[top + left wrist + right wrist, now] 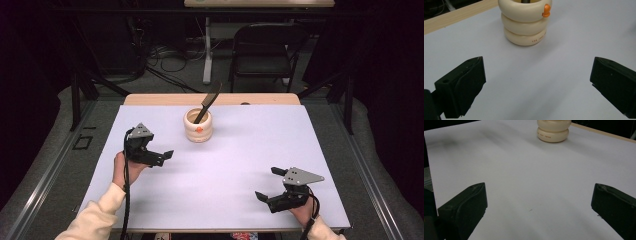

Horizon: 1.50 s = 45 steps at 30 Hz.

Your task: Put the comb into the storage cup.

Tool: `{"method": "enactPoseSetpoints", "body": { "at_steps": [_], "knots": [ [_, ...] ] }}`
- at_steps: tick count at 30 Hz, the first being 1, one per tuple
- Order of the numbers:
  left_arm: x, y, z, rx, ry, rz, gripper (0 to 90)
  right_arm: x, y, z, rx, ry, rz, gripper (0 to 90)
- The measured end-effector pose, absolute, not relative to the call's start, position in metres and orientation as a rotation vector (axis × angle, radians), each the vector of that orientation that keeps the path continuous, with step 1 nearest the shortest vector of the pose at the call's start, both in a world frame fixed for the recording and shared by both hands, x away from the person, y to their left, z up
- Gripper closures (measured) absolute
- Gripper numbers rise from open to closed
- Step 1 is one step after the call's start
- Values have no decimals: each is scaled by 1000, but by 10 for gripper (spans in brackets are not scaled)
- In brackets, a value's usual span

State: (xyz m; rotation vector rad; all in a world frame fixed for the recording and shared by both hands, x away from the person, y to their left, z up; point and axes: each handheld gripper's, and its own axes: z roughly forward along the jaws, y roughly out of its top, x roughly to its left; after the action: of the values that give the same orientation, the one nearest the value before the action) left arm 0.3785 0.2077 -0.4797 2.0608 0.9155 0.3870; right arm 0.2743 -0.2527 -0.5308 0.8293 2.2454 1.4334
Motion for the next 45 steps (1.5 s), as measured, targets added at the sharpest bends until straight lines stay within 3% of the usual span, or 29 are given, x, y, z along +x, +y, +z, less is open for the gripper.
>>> {"method": "enactPoseSetpoints", "body": {
  "at_steps": [45],
  "knots": [
    [314,237,-499,2019,970,390,0,275,-252,-531,833,2246,1438,0]
  ]
}}
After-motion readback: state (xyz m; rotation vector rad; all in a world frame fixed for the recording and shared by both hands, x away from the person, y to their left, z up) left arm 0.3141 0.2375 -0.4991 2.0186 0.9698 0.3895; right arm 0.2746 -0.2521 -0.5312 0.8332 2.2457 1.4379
